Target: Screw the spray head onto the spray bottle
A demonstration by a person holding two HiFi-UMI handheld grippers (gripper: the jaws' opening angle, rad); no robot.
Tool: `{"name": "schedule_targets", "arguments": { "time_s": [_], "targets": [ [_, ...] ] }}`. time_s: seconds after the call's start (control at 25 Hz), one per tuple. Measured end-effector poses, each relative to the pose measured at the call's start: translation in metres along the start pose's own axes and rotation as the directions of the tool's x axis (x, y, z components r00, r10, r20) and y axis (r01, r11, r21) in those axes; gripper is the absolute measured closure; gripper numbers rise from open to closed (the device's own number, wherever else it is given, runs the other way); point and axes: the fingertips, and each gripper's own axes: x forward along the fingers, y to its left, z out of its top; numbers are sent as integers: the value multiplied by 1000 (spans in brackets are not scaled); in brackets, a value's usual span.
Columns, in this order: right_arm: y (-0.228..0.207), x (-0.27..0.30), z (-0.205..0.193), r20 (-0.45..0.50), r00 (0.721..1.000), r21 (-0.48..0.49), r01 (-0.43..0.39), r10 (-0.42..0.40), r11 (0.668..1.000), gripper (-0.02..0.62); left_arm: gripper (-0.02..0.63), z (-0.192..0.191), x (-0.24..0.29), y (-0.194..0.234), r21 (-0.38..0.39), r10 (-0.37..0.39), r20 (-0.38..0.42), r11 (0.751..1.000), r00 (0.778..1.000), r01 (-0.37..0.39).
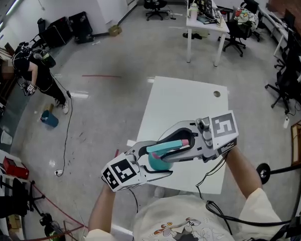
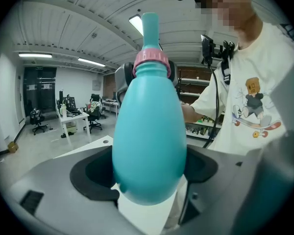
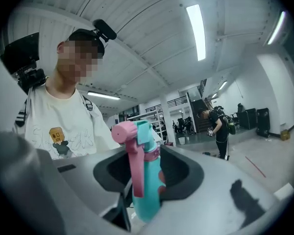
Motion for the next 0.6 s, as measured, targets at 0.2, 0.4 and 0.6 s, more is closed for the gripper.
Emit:
{"name": "schedule_targets", "arguments": {
  "time_s": [0.2, 0.4, 0.6],
  "targets": [
    [1, 0, -3, -31, 1000, -13, -3, 2, 1000, 459, 196, -5, 3, -3, -20, -24, -44, 1000, 999, 23],
    [2, 1, -10, -140, 990, -36, -8, 3, 999, 462, 196, -26, -2, -2, -4, -8, -210, 1000, 978, 8],
    [3, -1, -17, -246, 969, -68, -29, 11, 997, 463, 196, -30, -7, -5, 8, -28, -267, 999, 963, 31]
  ]
}}
